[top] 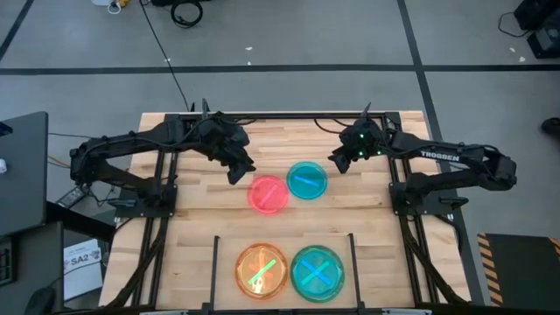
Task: Place and stack plates onto a shelf
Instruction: Stack the blue plate on top of the blue plate on the shelf, then stack the pink plate on top of the green plate on the shelf
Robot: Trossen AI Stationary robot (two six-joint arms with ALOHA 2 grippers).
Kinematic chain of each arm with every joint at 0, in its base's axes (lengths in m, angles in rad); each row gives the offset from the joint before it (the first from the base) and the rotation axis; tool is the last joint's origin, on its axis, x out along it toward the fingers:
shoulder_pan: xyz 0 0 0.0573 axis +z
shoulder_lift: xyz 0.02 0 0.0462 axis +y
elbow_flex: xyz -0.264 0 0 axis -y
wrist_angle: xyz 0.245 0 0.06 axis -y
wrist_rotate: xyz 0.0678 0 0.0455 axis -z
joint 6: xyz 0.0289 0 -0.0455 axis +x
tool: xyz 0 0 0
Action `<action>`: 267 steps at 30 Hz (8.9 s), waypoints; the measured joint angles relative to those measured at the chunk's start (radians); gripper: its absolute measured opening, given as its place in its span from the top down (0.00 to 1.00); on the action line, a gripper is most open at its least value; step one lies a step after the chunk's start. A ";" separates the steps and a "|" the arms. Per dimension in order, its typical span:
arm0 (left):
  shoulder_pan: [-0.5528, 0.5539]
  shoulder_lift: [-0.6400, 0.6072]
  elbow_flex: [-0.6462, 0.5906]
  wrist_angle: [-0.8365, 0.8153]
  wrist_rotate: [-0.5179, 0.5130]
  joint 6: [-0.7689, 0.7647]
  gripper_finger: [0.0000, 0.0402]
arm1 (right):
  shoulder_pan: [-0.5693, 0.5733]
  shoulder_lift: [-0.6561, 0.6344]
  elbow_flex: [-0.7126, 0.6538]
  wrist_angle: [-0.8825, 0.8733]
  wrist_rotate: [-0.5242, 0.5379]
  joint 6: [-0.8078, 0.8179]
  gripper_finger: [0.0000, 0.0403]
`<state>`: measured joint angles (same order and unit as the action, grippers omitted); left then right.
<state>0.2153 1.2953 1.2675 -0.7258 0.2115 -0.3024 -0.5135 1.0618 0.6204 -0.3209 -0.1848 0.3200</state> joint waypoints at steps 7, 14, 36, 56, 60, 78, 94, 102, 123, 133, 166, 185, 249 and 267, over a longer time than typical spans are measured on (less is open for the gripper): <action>0.000 0.000 0.000 0.000 0.001 -0.026 0.64 | 0.000 0.000 -0.122 0.157 0.000 0.025 0.58; 0.000 0.000 0.000 -0.001 0.001 -0.027 0.64 | 0.001 0.000 -0.205 0.236 0.004 0.078 0.58; 0.000 0.000 0.000 -0.003 0.000 -0.027 0.64 | 0.087 0.227 -0.254 0.455 0.078 0.182 0.58; 0.000 0.000 0.000 -0.005 0.000 -0.027 0.64 | 0.088 0.461 -0.250 0.692 0.037 0.206 0.62; 0.000 0.000 0.000 -0.005 0.000 -0.027 0.64 | 0.088 0.472 -0.250 0.696 0.038 0.208 0.68; 0.001 0.000 -0.026 0.004 0.004 0.083 0.64 | 0.088 0.472 -0.253 0.687 0.058 0.205 0.97; 0.101 -0.014 -0.500 0.528 0.187 0.002 0.64 | 0.043 0.375 -0.258 0.646 0.050 0.200 0.98; 0.158 -0.015 -0.638 0.728 0.194 -0.028 0.64 | -0.007 0.270 -0.257 0.626 0.023 0.201 0.98; 0.169 -0.014 -0.654 0.764 0.193 -0.028 0.64 | -0.098 -0.045 -0.168 0.575 -0.133 0.212 0.99; 0.169 -0.014 -0.654 0.764 0.193 -0.028 0.64 | -0.011 -0.067 0.057 0.240 -0.261 0.212 0.99; 0.169 -0.014 -0.653 0.764 0.193 -0.028 0.64 | 0.785 -0.056 0.139 0.177 0.071 0.484 0.98; 0.167 -0.013 -0.653 0.766 0.193 -0.028 0.64 | 0.933 0.162 0.139 0.334 0.086 0.547 0.98; 0.167 -0.013 -0.653 0.766 0.193 -0.027 0.64 | 0.929 0.164 0.139 0.334 0.081 0.436 0.60; 0.167 -0.014 -0.653 0.766 0.185 -0.027 0.64 | 0.929 0.164 0.139 0.334 0.114 0.240 0.58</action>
<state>0.3820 1.2816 0.6144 0.0402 0.3961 -0.3294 0.4156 1.2259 0.7597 0.0132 -0.0711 0.5598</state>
